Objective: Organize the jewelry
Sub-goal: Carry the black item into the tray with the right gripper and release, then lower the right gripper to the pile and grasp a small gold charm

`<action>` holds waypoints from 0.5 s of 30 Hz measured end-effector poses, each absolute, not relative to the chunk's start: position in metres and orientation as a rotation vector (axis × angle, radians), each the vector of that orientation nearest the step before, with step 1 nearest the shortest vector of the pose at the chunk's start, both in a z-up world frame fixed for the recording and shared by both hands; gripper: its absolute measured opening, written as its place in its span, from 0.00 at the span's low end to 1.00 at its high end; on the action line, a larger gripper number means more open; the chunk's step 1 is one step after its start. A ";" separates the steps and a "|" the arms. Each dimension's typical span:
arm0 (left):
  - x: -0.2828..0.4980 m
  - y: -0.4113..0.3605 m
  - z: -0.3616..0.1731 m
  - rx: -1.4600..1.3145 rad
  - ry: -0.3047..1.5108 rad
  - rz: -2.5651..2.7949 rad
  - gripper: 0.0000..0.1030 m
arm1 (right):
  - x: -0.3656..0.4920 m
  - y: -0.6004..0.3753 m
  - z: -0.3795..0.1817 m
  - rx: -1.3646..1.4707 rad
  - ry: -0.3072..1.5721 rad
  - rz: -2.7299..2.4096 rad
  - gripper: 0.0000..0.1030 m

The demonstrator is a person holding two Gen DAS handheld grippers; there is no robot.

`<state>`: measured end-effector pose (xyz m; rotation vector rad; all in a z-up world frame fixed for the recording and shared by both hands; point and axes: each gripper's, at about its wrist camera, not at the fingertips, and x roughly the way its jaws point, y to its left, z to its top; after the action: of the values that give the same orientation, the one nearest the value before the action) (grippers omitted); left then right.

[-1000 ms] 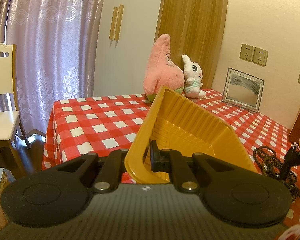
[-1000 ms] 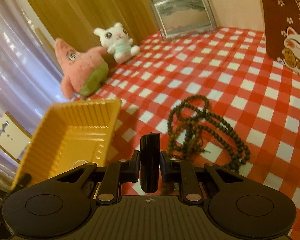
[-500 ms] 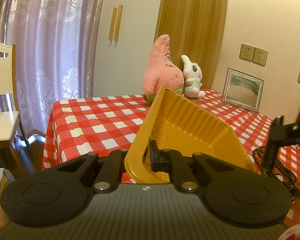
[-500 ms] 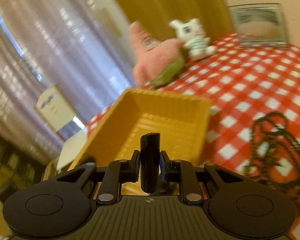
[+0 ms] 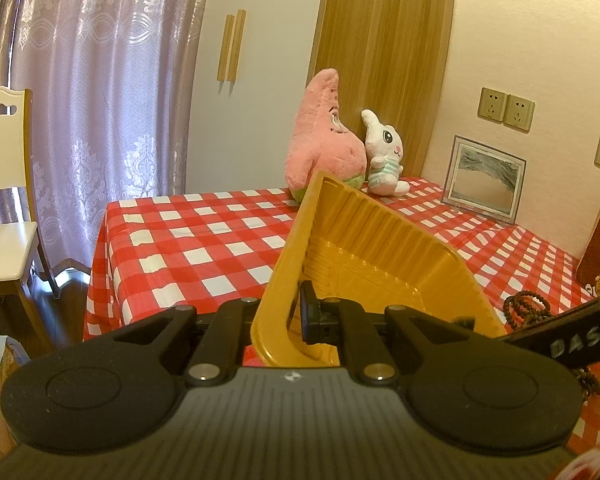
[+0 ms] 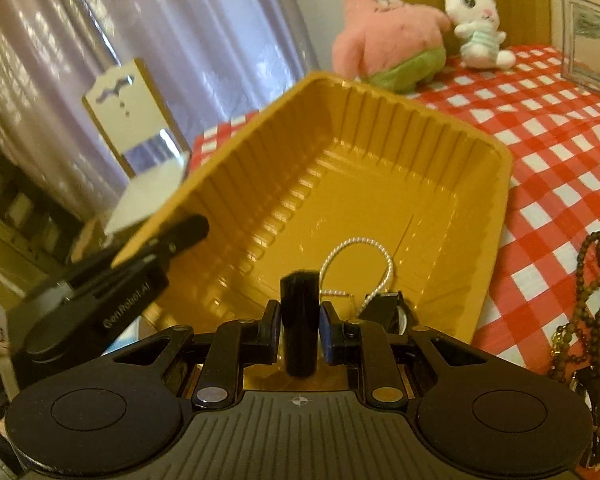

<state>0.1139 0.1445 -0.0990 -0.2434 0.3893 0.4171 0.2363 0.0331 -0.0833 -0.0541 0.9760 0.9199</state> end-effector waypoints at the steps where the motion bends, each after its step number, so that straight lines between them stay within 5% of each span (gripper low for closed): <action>1: 0.114 0.145 -0.099 -0.243 0.390 0.417 0.08 | 0.237 0.035 -0.085 -0.066 0.973 0.919 0.19; 7: 0.113 0.144 -0.099 -0.240 0.391 0.417 0.08 | 0.239 0.038 -0.085 -0.067 0.949 0.922 0.22; 10: 0.113 0.144 -0.099 -0.238 0.392 0.417 0.08 | 0.239 0.035 -0.079 -0.045 0.931 0.915 0.43; 15: 0.113 0.144 -0.099 -0.239 0.391 0.418 0.08 | 0.238 0.014 -0.059 0.052 0.869 0.897 0.46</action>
<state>0.1131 0.1439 -0.0991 -0.2393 0.3913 0.4177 0.2377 0.0142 -0.0590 0.0520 0.8692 0.8972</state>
